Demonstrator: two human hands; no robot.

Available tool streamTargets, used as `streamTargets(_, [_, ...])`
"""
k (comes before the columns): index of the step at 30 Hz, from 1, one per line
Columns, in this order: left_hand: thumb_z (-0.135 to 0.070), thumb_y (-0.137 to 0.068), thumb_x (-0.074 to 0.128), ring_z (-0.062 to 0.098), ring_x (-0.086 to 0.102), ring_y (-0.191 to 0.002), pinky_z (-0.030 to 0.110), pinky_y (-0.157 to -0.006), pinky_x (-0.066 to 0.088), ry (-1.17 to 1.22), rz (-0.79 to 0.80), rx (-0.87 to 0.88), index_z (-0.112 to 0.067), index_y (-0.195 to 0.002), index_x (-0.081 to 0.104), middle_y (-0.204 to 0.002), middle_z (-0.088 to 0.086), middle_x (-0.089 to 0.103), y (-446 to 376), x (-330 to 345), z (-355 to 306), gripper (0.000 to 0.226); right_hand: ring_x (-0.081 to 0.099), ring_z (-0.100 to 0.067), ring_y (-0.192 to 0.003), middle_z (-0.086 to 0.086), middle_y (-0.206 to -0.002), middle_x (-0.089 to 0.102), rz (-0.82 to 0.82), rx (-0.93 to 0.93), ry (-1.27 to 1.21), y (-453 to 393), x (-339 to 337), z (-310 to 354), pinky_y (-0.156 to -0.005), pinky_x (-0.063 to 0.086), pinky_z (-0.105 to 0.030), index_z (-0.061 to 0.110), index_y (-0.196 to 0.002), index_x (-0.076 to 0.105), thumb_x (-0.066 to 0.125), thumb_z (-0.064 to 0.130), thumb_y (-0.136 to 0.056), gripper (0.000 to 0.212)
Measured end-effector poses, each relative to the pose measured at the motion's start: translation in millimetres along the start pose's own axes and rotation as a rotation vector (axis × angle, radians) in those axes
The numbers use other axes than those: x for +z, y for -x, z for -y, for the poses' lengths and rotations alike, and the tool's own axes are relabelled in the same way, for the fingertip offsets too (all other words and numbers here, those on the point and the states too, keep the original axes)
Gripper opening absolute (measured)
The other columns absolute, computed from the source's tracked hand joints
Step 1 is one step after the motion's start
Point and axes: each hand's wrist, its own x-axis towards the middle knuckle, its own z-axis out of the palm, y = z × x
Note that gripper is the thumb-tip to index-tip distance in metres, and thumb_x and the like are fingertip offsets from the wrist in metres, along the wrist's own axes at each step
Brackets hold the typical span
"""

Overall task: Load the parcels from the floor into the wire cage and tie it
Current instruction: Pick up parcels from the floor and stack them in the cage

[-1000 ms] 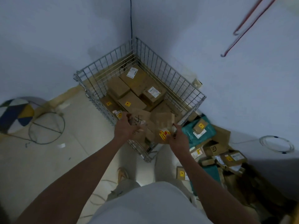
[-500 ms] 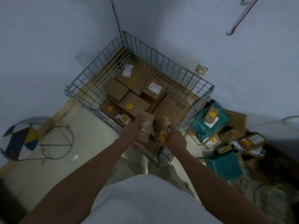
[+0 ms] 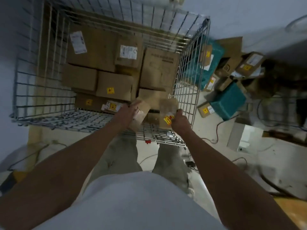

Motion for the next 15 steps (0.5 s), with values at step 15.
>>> streamTargets(15, [-0.021, -0.098, 0.061, 0.032, 0.060, -0.113, 0.040, -0.087, 0.053, -0.244, 0.301, 0.245, -0.007, -0.147, 0.045, -0.132, 0.017, 0.057, -141, 112, 112, 0.053, 0.059, -0.041, -0.113, -0.020, -0.126, 0.053, 0.153, -0.391, 0.661, -185, 131, -41, -0.083, 0.053, -0.049, 0.007, -0.139, 0.045, 0.058, 0.011, -0.093, 0.049])
